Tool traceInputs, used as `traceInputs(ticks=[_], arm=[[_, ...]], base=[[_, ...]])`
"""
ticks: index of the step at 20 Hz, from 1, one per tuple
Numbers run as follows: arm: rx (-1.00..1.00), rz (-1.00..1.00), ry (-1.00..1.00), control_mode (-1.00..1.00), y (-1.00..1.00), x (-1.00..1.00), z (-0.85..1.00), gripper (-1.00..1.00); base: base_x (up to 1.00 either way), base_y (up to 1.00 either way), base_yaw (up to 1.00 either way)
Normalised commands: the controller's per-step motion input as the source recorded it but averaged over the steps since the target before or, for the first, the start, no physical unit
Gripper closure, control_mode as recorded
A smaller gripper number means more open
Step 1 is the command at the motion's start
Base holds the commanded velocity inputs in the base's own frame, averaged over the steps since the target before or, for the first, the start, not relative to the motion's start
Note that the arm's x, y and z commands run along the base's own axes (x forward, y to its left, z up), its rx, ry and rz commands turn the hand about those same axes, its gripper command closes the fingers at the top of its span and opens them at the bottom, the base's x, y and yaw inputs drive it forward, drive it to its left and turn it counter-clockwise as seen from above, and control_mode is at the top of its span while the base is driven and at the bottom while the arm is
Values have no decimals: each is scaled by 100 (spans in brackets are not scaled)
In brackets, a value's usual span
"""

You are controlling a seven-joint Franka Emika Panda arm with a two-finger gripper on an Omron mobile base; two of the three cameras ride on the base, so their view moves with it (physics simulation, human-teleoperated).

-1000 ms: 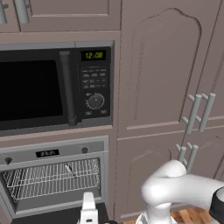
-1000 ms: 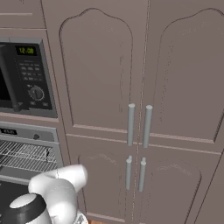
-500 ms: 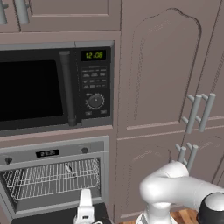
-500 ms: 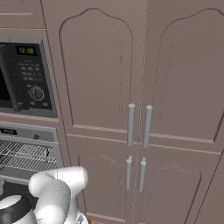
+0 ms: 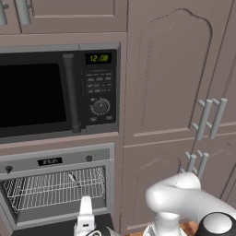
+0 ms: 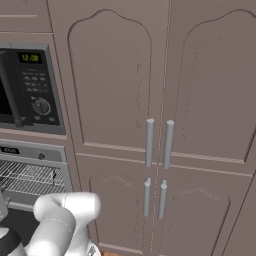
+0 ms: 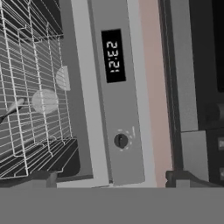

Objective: Take the fish from the oven and place it on the plate on the counter.

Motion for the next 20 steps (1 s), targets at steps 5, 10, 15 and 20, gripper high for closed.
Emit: traceInputs(ticks=[5, 10, 15, 20], arm=[[-1, 0, -5, -100, 2, 6, -11, -100], [0, 0, 0, -100, 1, 0, -3, -100], [0, 0, 0, -100, 30, 0, 0, -100], [0, 0, -3, -100, 22, 0, 0, -100]], base=[[0, 0, 0], [0, 0, 0], [0, 0, 0], [0, 0, 0]])
